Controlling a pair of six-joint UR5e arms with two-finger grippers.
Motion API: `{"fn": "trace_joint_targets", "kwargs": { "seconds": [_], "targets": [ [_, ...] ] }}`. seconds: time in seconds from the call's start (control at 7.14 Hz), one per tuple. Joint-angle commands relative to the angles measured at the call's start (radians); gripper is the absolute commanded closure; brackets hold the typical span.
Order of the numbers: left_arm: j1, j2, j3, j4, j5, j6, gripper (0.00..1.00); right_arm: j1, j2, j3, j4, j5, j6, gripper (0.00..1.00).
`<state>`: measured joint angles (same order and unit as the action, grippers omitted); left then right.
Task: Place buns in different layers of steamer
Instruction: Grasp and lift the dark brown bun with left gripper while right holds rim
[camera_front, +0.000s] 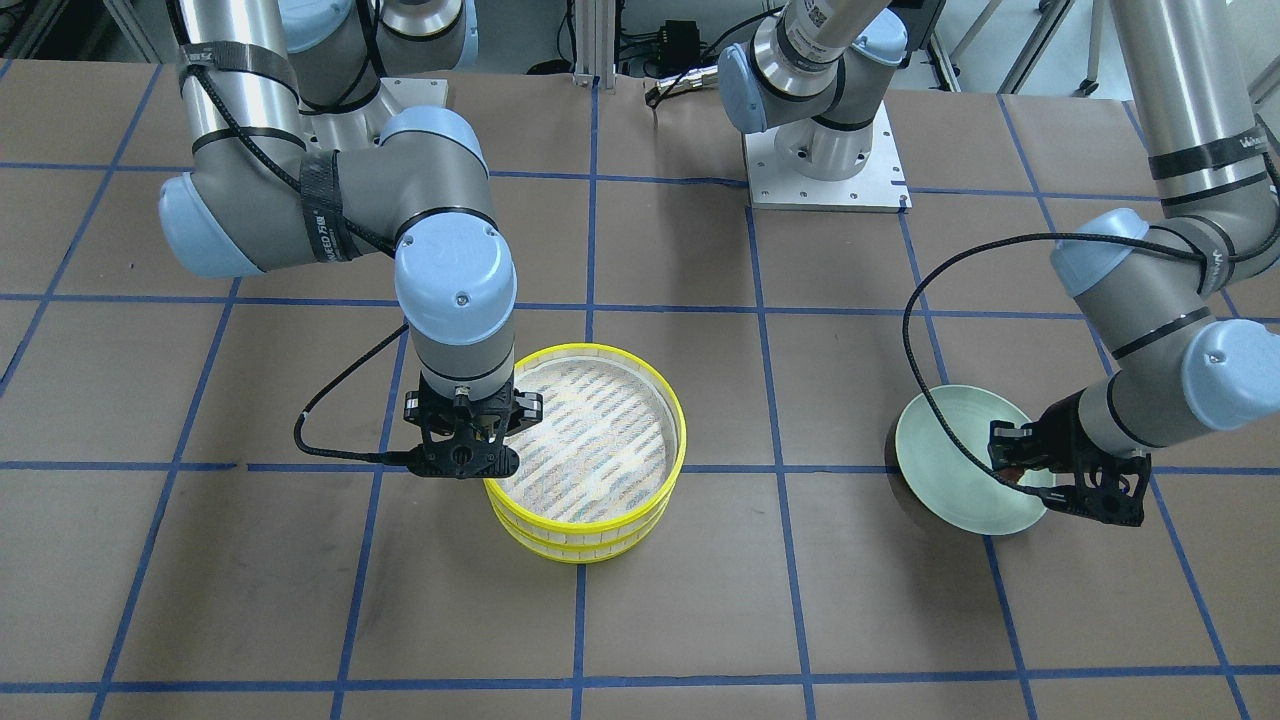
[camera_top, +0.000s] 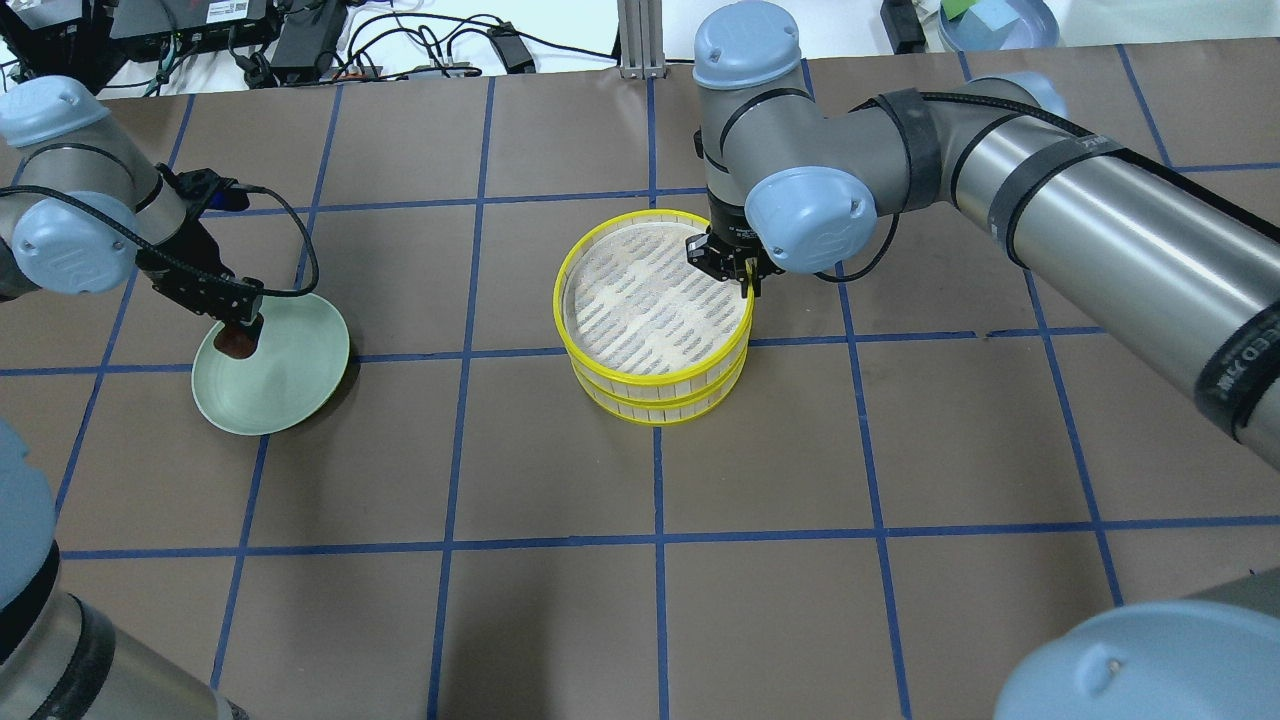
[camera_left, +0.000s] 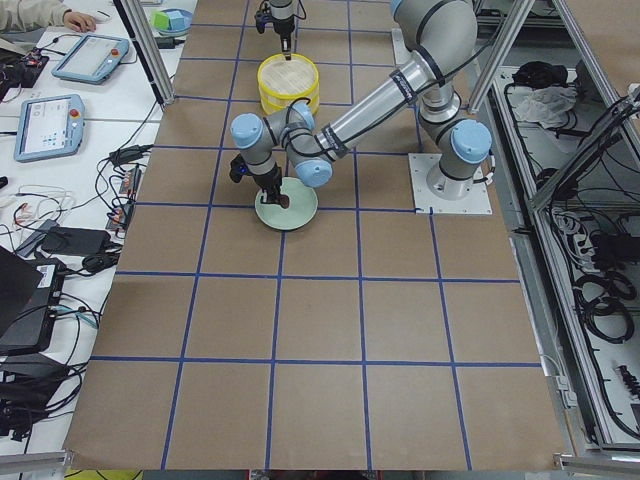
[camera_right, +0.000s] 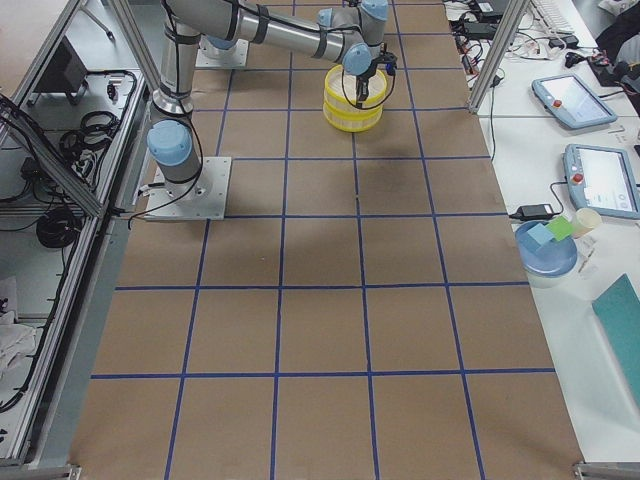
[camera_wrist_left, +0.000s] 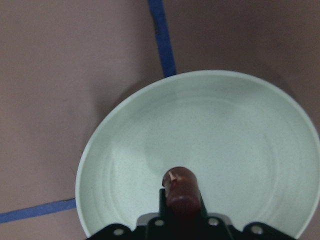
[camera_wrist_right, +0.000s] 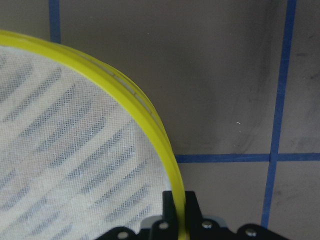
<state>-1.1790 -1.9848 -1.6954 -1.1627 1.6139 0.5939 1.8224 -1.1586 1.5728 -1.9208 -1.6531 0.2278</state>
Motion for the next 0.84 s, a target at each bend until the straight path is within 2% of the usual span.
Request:
{"fn": "trace_joint_targets", "kwargs": {
  "seconds": [0.0, 0.14, 0.28, 0.42, 0.7],
  "targets": [
    [-0.066, 0.041, 0.005, -0.005, -0.018, -0.128, 1.0, 0.0, 0.0, 0.01, -0.001, 0.001, 0.001, 1.0],
    [-0.086, 0.056, 0.005, -0.005, -0.023, -0.17, 1.0, 0.0, 0.0, 0.016, 0.0, -0.004, 0.001, 1.0],
    [-0.112, 0.073, 0.005, -0.005, -0.025, -0.205, 1.0, 0.002, 0.0, 0.018, 0.009, -0.005, -0.02, 0.35],
    [-0.148, 0.101, 0.007, -0.012, -0.041, -0.262, 1.0, 0.0, -0.003, 0.021, 0.009, -0.002, -0.024, 0.01],
    [-0.198, 0.141, 0.028, -0.011, -0.153, -0.331, 1.0, -0.002, -0.044, 0.009, 0.012, 0.006, -0.019, 0.0]
  ]
}}
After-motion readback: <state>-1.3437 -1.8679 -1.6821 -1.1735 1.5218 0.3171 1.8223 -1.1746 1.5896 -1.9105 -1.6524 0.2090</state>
